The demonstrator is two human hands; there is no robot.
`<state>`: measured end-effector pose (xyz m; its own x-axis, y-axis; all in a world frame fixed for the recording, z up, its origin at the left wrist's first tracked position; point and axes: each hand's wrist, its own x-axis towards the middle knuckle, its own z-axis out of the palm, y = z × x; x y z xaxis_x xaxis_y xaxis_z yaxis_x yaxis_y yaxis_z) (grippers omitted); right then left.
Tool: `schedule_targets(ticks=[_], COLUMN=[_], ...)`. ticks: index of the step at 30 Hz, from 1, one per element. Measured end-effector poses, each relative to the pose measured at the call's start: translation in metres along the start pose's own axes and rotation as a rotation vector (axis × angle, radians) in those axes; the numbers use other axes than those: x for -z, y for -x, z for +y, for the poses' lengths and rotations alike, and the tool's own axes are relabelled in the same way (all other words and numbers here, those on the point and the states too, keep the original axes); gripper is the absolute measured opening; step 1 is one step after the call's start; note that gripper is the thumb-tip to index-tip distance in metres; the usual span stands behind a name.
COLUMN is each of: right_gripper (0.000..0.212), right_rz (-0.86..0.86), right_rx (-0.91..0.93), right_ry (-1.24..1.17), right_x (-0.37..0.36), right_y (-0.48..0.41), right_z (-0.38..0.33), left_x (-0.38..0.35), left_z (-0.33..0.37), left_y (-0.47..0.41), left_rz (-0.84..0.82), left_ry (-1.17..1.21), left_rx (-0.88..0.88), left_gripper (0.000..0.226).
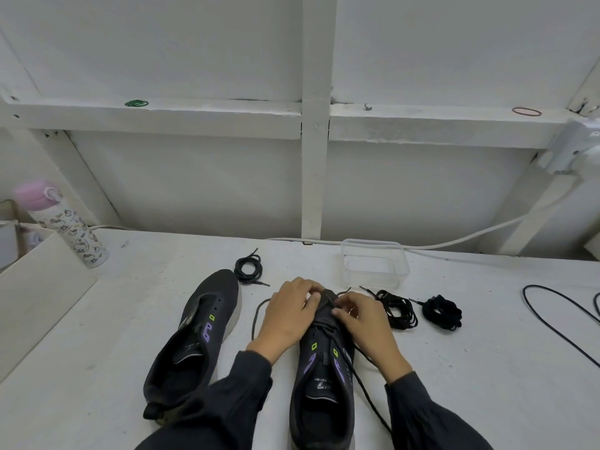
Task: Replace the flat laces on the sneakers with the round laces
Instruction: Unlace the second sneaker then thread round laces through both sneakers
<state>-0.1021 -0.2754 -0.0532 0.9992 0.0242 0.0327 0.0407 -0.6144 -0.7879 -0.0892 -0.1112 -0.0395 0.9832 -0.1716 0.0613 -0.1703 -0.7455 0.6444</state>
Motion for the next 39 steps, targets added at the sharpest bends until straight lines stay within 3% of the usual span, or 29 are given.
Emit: schedule_targets(ticks=[3,6,9,12,14,17,20,24,26,30,34,39], right_gripper=[0.012,0.017,0.013,0.01,0.008,0.005,0.011,0.016,0.019,0.018,0.019,0.016], right_rz=[0.009,-0.053,-0.292,-0.534,-0.602,-0.452,-0.259,-0.217,-0.222,-0.165,-0.134,-0.135], right_rx=[-0.06,-0.119,-0.143,-0.119,-0.136,-0.161,-0.125,-0.063,-0.035,-0.002,0.009,0.028], right_ry=[-0.015,-0.239,-0.483,-0.475,-0.447,-0.452,-0.428,-0.41,-0.386,-0.326,-0.286,-0.198], right_x=[0.001,0.018,0.04,0.05,0.046,0.038,0.036,0.032,0.028,0.023,0.023,0.022], right_y=[-0.001,0.008,0.027,0.047,0.054,0.052,0.046,0.046,0.048,0.049,0.049,0.049], right_z=[0.004,0.002,-0.002,-0.004,-0.001,0.011,0.018,0.018,0.02,0.021,0.016,0.012], left_x=[-0.006,-0.009,-0.013,-0.014,-0.015,-0.015,-0.01,0.002,0.008,0.014,0.017,0.014], left_z=[0.003,0.003,0.002,0.004,0.005,0.002,-0.004,-0.01,-0.011,-0.002,0.008,0.021], left_y=[-0.017,-0.024,-0.027,-0.032,-0.033,-0.031,-0.022,-0.002,0.011,0.033,0.039,0.039], left_rz=[-0.063,-0.095,-0.098,-0.099,-0.101,-0.072,-0.01,0.026,-0.026,-0.169,-0.137,-0.139], left_ry=[-0.09,-0.121,-0.159,-0.214,-0.22,-0.081,0.207,0.354,0.335,0.105,-0.088,-0.166], left_rx=[-0.014,-0.017,-0.029,-0.047,-0.068,-0.041,0.011,0.004,-0.014,0.02,0.015,0.012], left_gripper=[0.027,0.027,0.03,0.028,0.02,0.016,0.014,0.036,0.042,0.016,0.01,0.015])
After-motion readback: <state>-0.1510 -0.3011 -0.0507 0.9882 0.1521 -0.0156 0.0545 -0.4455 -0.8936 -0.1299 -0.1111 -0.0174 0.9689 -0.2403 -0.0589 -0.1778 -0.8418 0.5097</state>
